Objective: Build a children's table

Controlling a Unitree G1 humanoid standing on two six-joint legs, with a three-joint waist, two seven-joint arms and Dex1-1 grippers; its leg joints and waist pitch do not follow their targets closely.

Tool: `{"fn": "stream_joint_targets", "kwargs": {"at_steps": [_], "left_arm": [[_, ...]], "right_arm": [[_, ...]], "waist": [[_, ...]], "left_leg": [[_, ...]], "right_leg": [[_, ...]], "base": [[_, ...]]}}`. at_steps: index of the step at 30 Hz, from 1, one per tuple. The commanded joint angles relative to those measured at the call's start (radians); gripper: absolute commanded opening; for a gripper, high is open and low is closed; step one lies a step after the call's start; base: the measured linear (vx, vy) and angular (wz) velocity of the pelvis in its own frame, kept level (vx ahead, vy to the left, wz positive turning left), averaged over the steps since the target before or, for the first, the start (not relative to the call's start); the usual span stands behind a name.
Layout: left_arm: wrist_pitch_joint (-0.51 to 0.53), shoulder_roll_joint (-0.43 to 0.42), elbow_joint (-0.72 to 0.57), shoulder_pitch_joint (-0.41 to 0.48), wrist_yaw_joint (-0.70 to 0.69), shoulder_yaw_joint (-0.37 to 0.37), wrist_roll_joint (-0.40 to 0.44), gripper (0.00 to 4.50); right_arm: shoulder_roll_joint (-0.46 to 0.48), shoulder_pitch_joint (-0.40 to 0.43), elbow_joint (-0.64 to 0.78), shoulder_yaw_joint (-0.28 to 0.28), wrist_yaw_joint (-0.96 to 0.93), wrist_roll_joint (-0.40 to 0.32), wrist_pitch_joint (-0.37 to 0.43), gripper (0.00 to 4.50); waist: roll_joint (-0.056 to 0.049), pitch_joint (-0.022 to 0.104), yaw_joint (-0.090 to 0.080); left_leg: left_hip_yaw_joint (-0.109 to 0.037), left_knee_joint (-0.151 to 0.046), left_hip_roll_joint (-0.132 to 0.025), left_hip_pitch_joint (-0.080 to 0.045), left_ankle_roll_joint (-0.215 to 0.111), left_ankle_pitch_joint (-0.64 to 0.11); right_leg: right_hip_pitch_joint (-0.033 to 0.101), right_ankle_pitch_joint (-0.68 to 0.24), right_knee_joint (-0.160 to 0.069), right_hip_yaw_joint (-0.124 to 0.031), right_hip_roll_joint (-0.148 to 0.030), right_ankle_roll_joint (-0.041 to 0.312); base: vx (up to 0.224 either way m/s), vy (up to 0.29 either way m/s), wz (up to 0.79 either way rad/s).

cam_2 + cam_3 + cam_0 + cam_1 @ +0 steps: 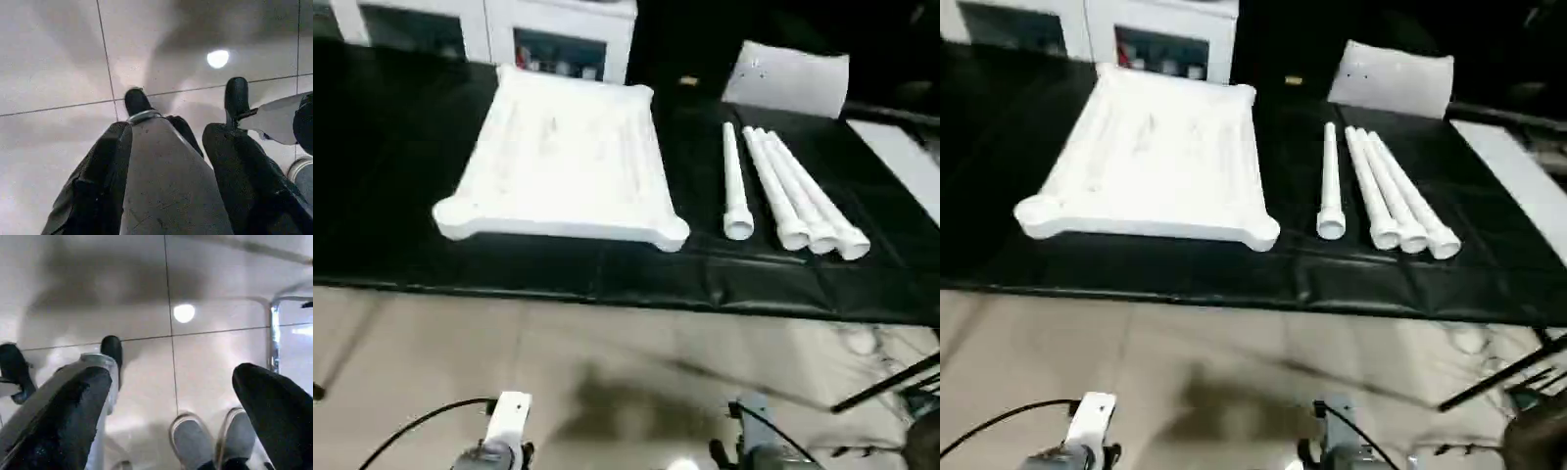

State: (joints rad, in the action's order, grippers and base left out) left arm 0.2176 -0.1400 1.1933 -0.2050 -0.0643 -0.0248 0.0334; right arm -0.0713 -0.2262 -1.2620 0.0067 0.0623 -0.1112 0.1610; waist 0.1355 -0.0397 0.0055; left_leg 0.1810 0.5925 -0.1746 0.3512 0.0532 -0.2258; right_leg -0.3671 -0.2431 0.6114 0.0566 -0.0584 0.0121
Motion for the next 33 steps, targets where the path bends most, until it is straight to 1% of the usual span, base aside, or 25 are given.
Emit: {"fn": "stream_joint_targets", "kwargs": {"at_steps": [1, 4, 5, 7, 8, 9, 12, 13, 14, 15, 16, 17, 18, 19, 20, 21, 22, 23, 25, 27, 28, 30, 31, 32, 33], "left_arm": [[0.010, 0.013, 0.011, 0.011, -0.010, 0.014, -0.017, 2.66], [-0.029, 0.006, 0.040, -0.005, 0.002, 0.039, -0.025, 2.96], [-0.068, -0.002, 0.041, -0.008, 0.016, 0.052, -0.028, 3.01], [-0.104, -0.010, 0.030, -0.010, 0.006, 0.062, -0.035, 3.14], [-0.131, -0.018, 0.015, -0.015, -0.021, 0.063, -0.039, 3.29], [-0.149, -0.022, 0.002, -0.017, -0.046, 0.069, -0.047, 3.40], [-0.202, -0.033, -0.025, -0.018, -0.095, 0.069, -0.054, 3.48], [-0.257, -0.045, -0.058, -0.014, -0.149, 0.070, -0.059, 3.59], [-0.257, -0.045, -0.058, -0.014, -0.149, 0.070, -0.059, 3.74], [-0.279, -0.052, -0.084, -0.008, -0.174, 0.069, -0.062, 3.84], [-0.294, -0.061, -0.173, 0.025, -0.239, 0.065, -0.080, 3.89], [-0.298, -0.063, -0.193, 0.034, -0.255, 0.064, -0.084, 3.91], [-0.314, -0.070, -0.251, 0.067, -0.266, 0.053, -0.082, 3.95], [-0.325, -0.079, -0.325, 0.109, -0.276, 0.038, -0.078, 4.20], [-0.325, -0.079, -0.325, 0.109, -0.276, 0.038, -0.078, 4.20], [-0.340, -0.088, -0.409, 0.157, -0.294, 0.027, -0.083, 4.31], [-0.306, -0.099, -0.653, 0.285, -0.326, 0.039, -0.146, 4.41], [-0.292, -0.101, -0.723, 0.322, -0.335, 0.046, -0.169, 4.46], [-0.271, -0.107, -0.858, 0.401, -0.344, 0.054, -0.198, 4.46], [-0.259, -0.111, -1.008, 0.490, -0.343, 0.055, -0.219, 4.46], [-0.248, -0.106, -1.116, 0.549, -0.340, 0.062, -0.238, 4.46], [-0.238, -0.104, -1.171, 0.575, -0.338, 0.065, -0.252, 4.46], [-0.231, -0.103, -1.235, 0.602, -0.332, 0.064, -0.260, 4.46], [-0.227, -0.104, -1.287, 0.615, -0.322, 0.066, -0.265, 4.46], [-0.207, -0.103, -1.351, 0.628, -0.310, 0.070, -0.276, 4.46]], "right_arm": [[0.004, -0.005, -0.007, 0.002, -0.008, 0.007, -0.015, 4.50], [0.010, -0.021, -0.031, -0.004, -0.025, 0.031, -0.075, 4.50], [0.012, -0.029, -0.036, -0.017, -0.032, 0.032, -0.109, 4.50], [0.017, -0.011, -0.023, -0.038, 0.018, 0.012, -0.165, 4.50], [0.014, 0.011, -0.006, -0.009, 0.056, 0.035, -0.204, 4.50], [0.014, 0.023, 0.005, -0.002, 0.073, 0.040, -0.232, 4.50], [0.011, 0.031, 0.028, -0.010, 0.084, 0.031, -0.240, 4.50], [0.007, 0.040, 0.044, -0.013, 0.107, 0.030, -0.253, 4.50], [0.007, 0.040, 0.044, -0.013, 0.107, 0.030, -0.253, 4.50], [0.005, 0.049, 0.062, -0.012, 0.130, 0.028, -0.264, 4.50], [0.003, 0.078, 0.119, -0.020, 0.191, 0.010, -0.273, 4.50], [0.004, 0.086, 0.131, -0.023, 0.206, 0.006, -0.277, 4.50], [0.004, 0.111, 0.181, -0.031, 0.229, -0.010, -0.293, 4.50], [0.004, 0.142, 0.241, -0.035, 0.254, -0.027, -0.309, 4.50], [0.004, 0.142, 0.241, -0.035, 0.254, -0.027, -0.309, 4.50], [0.002, 0.178, 0.312, -0.031, 0.267, -0.035, -0.338, 4.50], [-0.011, 0.284, 0.518, 0.001, 0.284, -0.036, -0.352, 4.50], [-0.016, 0.317, 0.581, 0.012, 0.284, -0.032, -0.352, 4.50], [-0.022, 0.373, 0.691, 0.018, 0.284, -0.037, -0.343, 4.50], [-0.027, 0.446, 0.851, 0.018, 0.301, -0.072, -0.307, 4.50], [-0.033, 0.502, 0.982, 0.016, 0.311, -0.092, -0.282, 4.50], [-0.039, 0.529, 1.048, 0.017, 0.305, -0.087, -0.275, 4.50], [-0.046, 0.558, 1.130, 0.015, 0.306, -0.093, -0.261, 4.50], [-0.055, 0.585, 1.221, 0.018, 0.308, -0.117, -0.233, 4.50], [-0.063, 0.613, 1.317, 0.020, 0.307, -0.139, -0.204, 4.50]], "waist": [[-0.021, 0.034, 0.010], [-0.018, 0.032, 0.012], [-0.023, 0.030, 0.015], [-0.017, 0.028, 0.018], [-0.017, 0.027, 0.024], [-0.021, 0.026, 0.033], [-0.022, 0.027, 0.037], [-0.034, 0.028, 0.039], [-0.027, 0.027, 0.039], [-0.037, 0.029, 0.041], [-0.038, 0.028, 0.043], [-0.032, 0.028, 0.043], [-0.043, 0.029, 0.043], [-0.046, 0.024, 0.044], [-0.039, 0.023, 0.040], [-0.049, 0.025, 0.041], [-0.053, 0.027, 0.046], [-0.052, 0.015, 0.044], [-0.054, 0.013, 0.040], [-0.055, 0.001, 0.038], [-0.054, -0.004, 0.038], [-0.053, -0.005, 0.044], [-0.040, -0.005, 0.041], [-0.048, -0.003, 0.045], [-0.043, -0.005, 0.047]], "left_leg": [[-0.027, -0.076, -0.087, -0.011, -0.090, -0.037], [-0.025, -0.076, -0.089, -0.013, -0.094, -0.075], [-0.026, -0.078, -0.090, -0.014, -0.084, -0.097], [-0.026, -0.080, -0.090, -0.013, -0.072, -0.127], [-0.027, -0.081, -0.091, -0.014, -0.068, -0.141], [-0.026, -0.081, -0.094, -0.016, -0.065, -0.137], [-0.026, -0.083, -0.094, -0.018, -0.068, -0.109], [-0.026, -0.083, -0.093, -0.018, -0.068, -0.098], [-0.026, -0.083, -0.094, -0.017, -0.073, -0.097], [-0.026, -0.082, -0.093, -0.016, -0.072, -0.089], [-0.026, -0.082, -0.097, -0.016, -0.073, -0.097], [-0.024, -0.080, -0.096, -0.014, -0.078, -0.094], [-0.025, -0.081, -0.095, -0.015, -0.078, -0.093], [-0.025, -0.083, -0.098, -0.011, -0.083, -0.108], [-0.025, -0.087, -0.099, -0.010, -0.081, -0.134], [-0.025, -0.086, -0.096, -0.016, -0.075, -0.146], [-0.030, -0.084, -0.104, -0.006, -0.069, -0.136], [-0.027, -0.090, -0.104, -0.003, -0.074, -0.149], [-0.024, -0.092, -0.098, -0.009, -0.068, -0.213], [-0.026, -0.100, -0.098, -0.009, -0.045, -0.302], [-0.029, -0.102, -0.097, -0.010, -0.024, -0.350], [-0.032, -0.103, -0.099, -0.009, -0.015, -0.355], [-0.032, -0.102, -0.095, -0.008, -0.008, -0.363], [-0.033, -0.102, -0.091, -0.009, -0.003, -0.350], [-0.033, -0.104, -0.094, -0.007, -0.003, -0.341]], "right_leg": [[0.023, 0.113, -0.058, -0.065, -0.119, 0.262], [0.023, 0.060, -0.063, -0.065, -0.121, 0.279], [0.020, 0.028, -0.067, -0.065, -0.120, 0.275], [0.022, -0.010, -0.070, -0.065, -0.120, 0.264], [0.021, -0.031, -0.072, -0.065, -0.122, 0.256], [0.020, -0.032, -0.073, -0.067, -0.123, 0.250], [0.020, 0.019, -0.065, -0.064, -0.118, 0.260], [0.022, 0.041, -0.060, -0.064, -0.117, 0.263], [0.023, 0.046, -0.062, -0.064, -0.118, 0.264], [0.026, 0.064, -0.057, -0.064, -0.119, 0.269], [0.028, 0.075, -0.058, -0.065, -0.123, 0.273], [0.029, 0.096, -0.055, -0.065, -0.122, 0.280], [0.028, 0.103, -0.053, -0.065, -0.120, 0.285], [0.030, 0.109, -0.054, -0.065, -0.121, 0.285], [0.030, 0.078, -0.057, -0.064, -0.118, 0.281], [0.027, 0.057, -0.059, -0.064, -0.116, 0.283], [0.040, 0.095, -0.054, -0.067, -0.123, 0.279], [0.034, 0.107, -0.055, -0.066, -0.117, 0.277], [0.028, 0.014, -0.066, -0.068, -0.107, 0.269], [0.020, -0.148, -0.084, -0.071, -0.106, 0.237], [0.014, -0.249, -0.094, -0.075, -0.102, 0.197], [0.014, -0.287, -0.097, -0.078, -0.105, 0.170], [0.010, -0.327, -0.101, -0.076, -0.099, 0.146], [0.010, -0.325, -0.100, -0.078, -0.097, 0.125], [0.011, -0.307, -0.098, -0.079, -0.094, 0.115]], "base": [[0.000, 0.000, 0.00], [0.000, 0.000, 0.00], [0.000, 0.000, 0.00], [0.000, 0.000, 0.00], [0.000, 0.000, 0.00], [0.000, 0.000, 0.00], [0.000, 0.000, 0.00], [0.000, 0.000, 0.00], [0.000, 0.000, 0.00], [0.000, 0.000, 0.00], [0.000, 0.000, 0.00], [0.000, 0.000, 0.00], [0.000, 0.000, 0.00], [0.000, 0.000, 0.00], [0.000, 0.000, 0.00], [0.000, 0.000, 0.00], [0.000, 0.000, 0.00], [0.000, 0.000, 0.00], [0.000, 0.000, 0.00], [0.000, 0.000, 0.00], [0.000, 0.000, 0.00], [0.000, 0.000, 0.00], [0.000, 0.000, 0.00], [0.000, 0.000, 0.00], [0.000, 0.000, 0.00]]}}
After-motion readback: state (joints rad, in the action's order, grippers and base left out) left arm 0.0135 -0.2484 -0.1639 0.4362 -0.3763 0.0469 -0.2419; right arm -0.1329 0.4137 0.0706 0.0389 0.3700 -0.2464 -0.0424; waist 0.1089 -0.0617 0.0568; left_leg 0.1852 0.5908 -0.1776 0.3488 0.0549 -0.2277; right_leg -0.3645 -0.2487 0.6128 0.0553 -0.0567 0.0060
